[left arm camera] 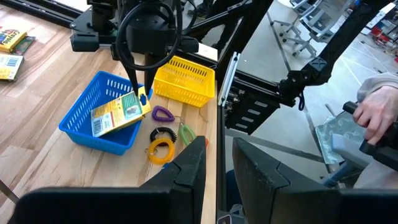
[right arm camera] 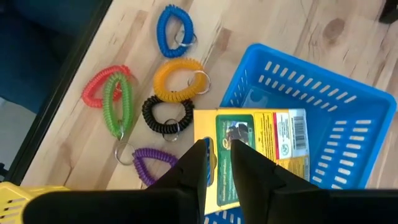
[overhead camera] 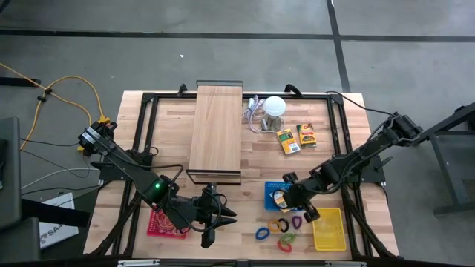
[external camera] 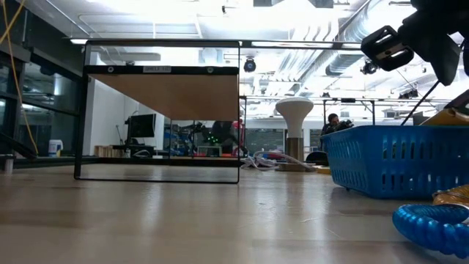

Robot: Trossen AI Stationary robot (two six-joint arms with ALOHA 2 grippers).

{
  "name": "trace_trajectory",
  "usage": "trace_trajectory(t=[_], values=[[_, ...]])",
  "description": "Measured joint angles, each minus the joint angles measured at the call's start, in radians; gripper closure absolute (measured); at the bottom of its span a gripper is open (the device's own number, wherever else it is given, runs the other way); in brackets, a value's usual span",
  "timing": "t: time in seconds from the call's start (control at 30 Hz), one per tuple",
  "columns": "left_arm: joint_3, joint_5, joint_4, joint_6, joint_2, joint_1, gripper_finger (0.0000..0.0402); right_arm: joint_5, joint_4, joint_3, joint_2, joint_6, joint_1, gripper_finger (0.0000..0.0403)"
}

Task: Pick & Place Office Desk Supplies
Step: Put the left yellow crayon box into the blue bin

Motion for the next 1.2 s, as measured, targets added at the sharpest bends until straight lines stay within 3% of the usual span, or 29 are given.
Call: trace_trajectory(t=[0.3, 0.63, 1.0, 1.2], values=[[0.000, 0.000, 0.000, 0.000, 0.000, 0.000, 0.0325, -0.016, 0.053, 0.000, 0.000, -0.069, 0.000, 0.0341], [0.000, 0.000, 0.000, 0.000, 0.000, 0.000, 0.0325, 0.073, 0.051, 0.000, -0.006, -0.070, -0.029, 0.0341], [0.000, 0.000, 0.000, 0.000, 0.000, 0.000, 0.0325, 0.106, 0.021, 0.000, -0.007, -0.067, -0.197, 0.0341], [0.000, 0.000, 0.000, 0.000, 0.000, 0.000, 0.0325, 0.110, -0.040, 0.000, -0.007, 0.026, -0.306, 0.0341]])
